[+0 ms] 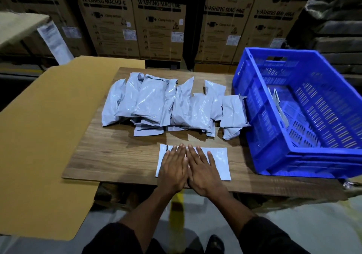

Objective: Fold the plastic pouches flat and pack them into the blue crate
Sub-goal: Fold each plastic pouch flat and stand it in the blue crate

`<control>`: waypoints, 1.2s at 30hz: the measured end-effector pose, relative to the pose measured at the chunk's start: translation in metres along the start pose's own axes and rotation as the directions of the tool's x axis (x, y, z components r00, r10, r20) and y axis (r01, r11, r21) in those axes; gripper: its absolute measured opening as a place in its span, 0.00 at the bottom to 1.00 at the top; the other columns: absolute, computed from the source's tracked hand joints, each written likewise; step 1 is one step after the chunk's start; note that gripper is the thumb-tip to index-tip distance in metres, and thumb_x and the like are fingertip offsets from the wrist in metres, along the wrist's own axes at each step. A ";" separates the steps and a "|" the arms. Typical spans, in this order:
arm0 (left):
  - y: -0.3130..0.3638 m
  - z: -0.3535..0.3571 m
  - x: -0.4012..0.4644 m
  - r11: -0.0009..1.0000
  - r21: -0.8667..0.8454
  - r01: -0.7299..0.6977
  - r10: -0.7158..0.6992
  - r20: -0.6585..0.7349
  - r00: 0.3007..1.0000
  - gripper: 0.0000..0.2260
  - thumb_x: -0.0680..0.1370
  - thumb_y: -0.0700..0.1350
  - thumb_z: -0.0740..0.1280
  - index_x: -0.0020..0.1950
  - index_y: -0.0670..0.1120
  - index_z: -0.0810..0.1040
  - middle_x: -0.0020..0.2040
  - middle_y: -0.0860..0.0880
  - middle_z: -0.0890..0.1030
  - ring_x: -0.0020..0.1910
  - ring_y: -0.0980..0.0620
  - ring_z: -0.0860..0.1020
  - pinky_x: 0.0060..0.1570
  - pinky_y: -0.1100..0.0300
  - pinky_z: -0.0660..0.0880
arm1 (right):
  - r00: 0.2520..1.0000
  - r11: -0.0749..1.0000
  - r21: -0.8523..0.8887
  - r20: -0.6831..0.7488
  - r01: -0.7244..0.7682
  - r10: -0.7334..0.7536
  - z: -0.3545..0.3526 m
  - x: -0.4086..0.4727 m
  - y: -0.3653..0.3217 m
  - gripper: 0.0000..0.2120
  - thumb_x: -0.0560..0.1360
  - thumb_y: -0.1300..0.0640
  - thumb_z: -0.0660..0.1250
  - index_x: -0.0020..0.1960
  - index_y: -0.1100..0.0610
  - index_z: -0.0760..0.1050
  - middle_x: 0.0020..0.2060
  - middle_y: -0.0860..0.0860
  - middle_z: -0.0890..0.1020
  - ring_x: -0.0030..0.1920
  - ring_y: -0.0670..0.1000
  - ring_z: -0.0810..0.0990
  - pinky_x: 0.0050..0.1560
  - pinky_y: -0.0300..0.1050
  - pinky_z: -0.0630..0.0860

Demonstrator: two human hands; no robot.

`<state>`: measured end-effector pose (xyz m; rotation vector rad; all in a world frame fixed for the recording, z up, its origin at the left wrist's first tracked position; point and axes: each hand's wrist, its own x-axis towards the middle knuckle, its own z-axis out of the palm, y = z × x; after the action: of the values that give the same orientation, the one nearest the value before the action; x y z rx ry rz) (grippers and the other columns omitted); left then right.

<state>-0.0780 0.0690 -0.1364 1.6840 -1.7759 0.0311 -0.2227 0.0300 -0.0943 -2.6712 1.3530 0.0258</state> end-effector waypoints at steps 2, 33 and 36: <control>0.001 -0.004 0.000 0.996 0.086 -0.012 0.012 -0.001 1.000 0.21 0.87 0.47 0.51 0.74 0.40 0.73 0.75 0.43 0.73 0.76 0.42 0.69 0.72 0.42 0.68 | 0.999 0.999 0.003 -0.005 -0.048 0.048 0.000 -0.003 0.004 0.30 0.82 0.43 0.41 0.82 0.52 0.50 0.81 0.48 0.50 0.81 0.50 0.46 0.77 0.56 0.40; -0.011 -0.024 0.001 0.970 0.243 -0.010 -0.057 0.264 0.963 0.24 0.85 0.55 0.51 0.75 0.46 0.74 0.77 0.45 0.70 0.75 0.36 0.68 0.69 0.38 0.68 | 0.999 0.999 -0.035 0.032 -0.015 0.016 -0.004 -0.011 0.027 0.30 0.82 0.37 0.40 0.81 0.45 0.50 0.81 0.44 0.47 0.81 0.53 0.43 0.76 0.63 0.42; -0.016 -0.028 0.002 0.962 0.274 -0.021 -0.068 0.313 0.947 0.25 0.84 0.57 0.54 0.77 0.49 0.71 0.78 0.44 0.68 0.77 0.33 0.64 0.70 0.37 0.66 | 0.998 0.997 -0.042 0.003 -0.067 0.067 -0.005 -0.016 0.036 0.32 0.81 0.33 0.40 0.81 0.44 0.49 0.81 0.45 0.46 0.81 0.54 0.42 0.77 0.64 0.44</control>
<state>-0.0512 0.0777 -0.1209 1.9995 -2.0661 -0.0083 -0.2617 0.0214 -0.0924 -2.6571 1.4561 0.0685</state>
